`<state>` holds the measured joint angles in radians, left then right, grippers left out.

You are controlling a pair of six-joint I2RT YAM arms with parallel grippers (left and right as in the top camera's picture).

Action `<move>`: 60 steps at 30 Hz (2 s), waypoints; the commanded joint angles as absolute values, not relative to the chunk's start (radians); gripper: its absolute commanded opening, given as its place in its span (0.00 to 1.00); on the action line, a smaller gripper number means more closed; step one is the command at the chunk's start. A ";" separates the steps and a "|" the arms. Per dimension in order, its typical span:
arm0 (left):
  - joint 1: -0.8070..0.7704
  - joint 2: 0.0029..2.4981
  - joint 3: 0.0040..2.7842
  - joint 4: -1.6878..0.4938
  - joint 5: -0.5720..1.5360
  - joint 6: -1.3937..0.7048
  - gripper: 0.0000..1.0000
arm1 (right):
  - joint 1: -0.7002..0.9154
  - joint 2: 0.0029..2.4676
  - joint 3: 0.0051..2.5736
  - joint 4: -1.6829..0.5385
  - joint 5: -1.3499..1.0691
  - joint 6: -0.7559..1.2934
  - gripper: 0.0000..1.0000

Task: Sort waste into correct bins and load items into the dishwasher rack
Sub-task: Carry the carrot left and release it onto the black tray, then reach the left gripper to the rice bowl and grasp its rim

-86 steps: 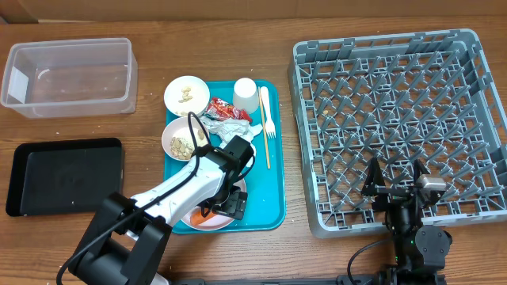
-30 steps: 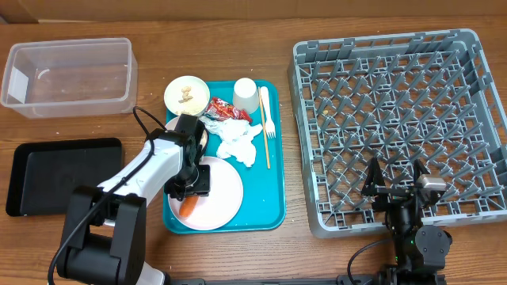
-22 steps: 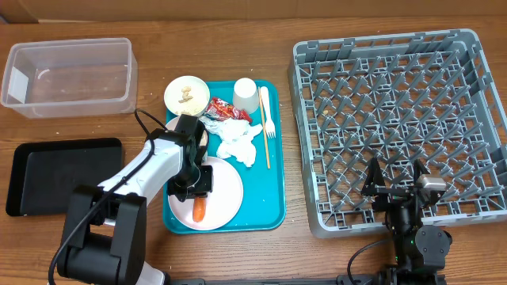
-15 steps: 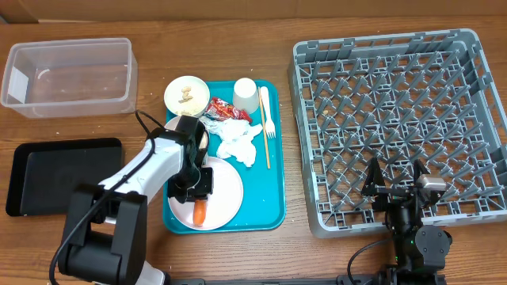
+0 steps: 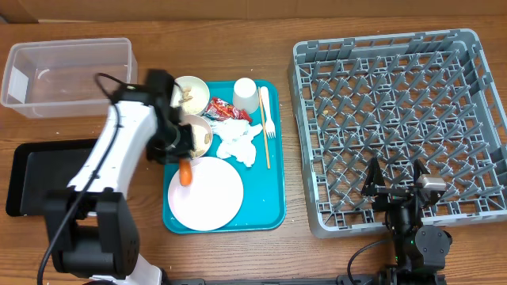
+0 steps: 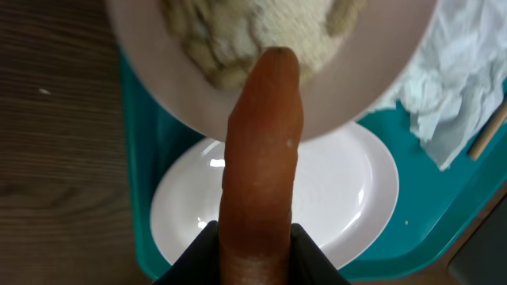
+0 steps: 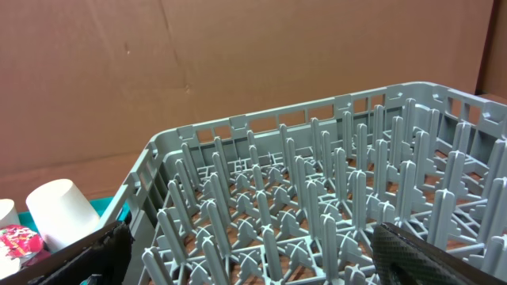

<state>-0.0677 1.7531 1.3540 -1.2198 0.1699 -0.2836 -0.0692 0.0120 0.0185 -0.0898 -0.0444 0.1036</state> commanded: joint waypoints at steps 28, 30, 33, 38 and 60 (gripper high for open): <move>0.688 1.755 1.287 -0.973 -0.130 -0.989 0.05 | -0.062 0.004 0.008 -0.082 -0.038 0.097 1.00; 0.688 1.756 1.279 -0.952 -0.123 -0.992 0.06 | -0.062 0.004 0.008 -0.082 -0.038 0.097 1.00; 0.688 1.756 1.279 -0.937 -0.102 -0.992 0.08 | -0.062 0.004 0.008 -0.082 -0.038 0.097 1.00; 0.687 1.756 1.279 -0.940 -0.092 -0.986 0.69 | -0.062 0.004 0.008 -0.082 -0.038 0.097 1.00; 0.294 1.369 1.285 -0.949 0.207 -0.456 0.95 | -0.062 0.004 0.008 -0.082 -0.038 0.097 1.00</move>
